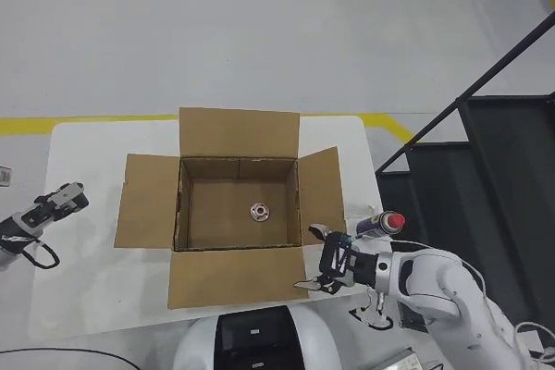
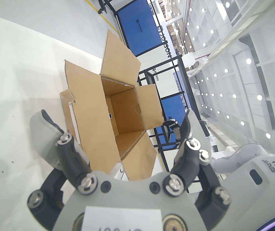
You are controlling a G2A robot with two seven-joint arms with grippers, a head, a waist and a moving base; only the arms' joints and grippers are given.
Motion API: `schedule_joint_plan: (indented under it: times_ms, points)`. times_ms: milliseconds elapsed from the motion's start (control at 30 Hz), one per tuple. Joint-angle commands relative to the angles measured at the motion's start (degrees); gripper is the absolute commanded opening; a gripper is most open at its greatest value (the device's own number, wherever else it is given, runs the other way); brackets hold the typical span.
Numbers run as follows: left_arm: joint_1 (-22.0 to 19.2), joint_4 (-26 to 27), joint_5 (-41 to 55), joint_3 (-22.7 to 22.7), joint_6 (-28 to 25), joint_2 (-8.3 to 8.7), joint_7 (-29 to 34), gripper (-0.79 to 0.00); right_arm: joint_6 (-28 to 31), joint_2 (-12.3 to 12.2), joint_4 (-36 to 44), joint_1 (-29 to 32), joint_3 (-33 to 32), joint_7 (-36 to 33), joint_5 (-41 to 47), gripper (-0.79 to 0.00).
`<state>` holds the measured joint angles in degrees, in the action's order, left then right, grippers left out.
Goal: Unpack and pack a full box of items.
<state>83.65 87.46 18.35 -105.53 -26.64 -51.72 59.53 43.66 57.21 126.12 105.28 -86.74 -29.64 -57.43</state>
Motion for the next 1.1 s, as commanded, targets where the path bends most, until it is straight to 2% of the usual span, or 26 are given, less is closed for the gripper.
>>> schedule_joint_plan:
  times_ms: [0,600,700,933,1067]
  points:
    - [0.0,0.0,0.0,0.0,0.0,0.00,0.0,0.000,0.7,-0.1,-0.1,1.4,-1.1,1.5,-0.2,0.000]
    - [0.0,0.0,0.0,0.0,0.0,0.00,0.0,0.000,0.6,-0.1,-0.3,1.4,-1.2,1.6,-0.2,0.000]
    - [0.0,0.0,0.0,0.0,0.0,0.00,0.0,0.000,2.2,-0.3,-2.0,2.4,-3.8,4.2,0.8,0.000]
    - [0.0,0.0,0.0,0.0,0.0,0.00,0.0,0.000,9.2,-1.0,-5.0,10.0,-13.2,11.0,2.8,0.000]
    - [0.0,0.0,0.0,0.0,0.0,0.00,0.0,0.000,8.5,-0.9,-7.9,13.1,-14.8,12.7,2.0,0.000]
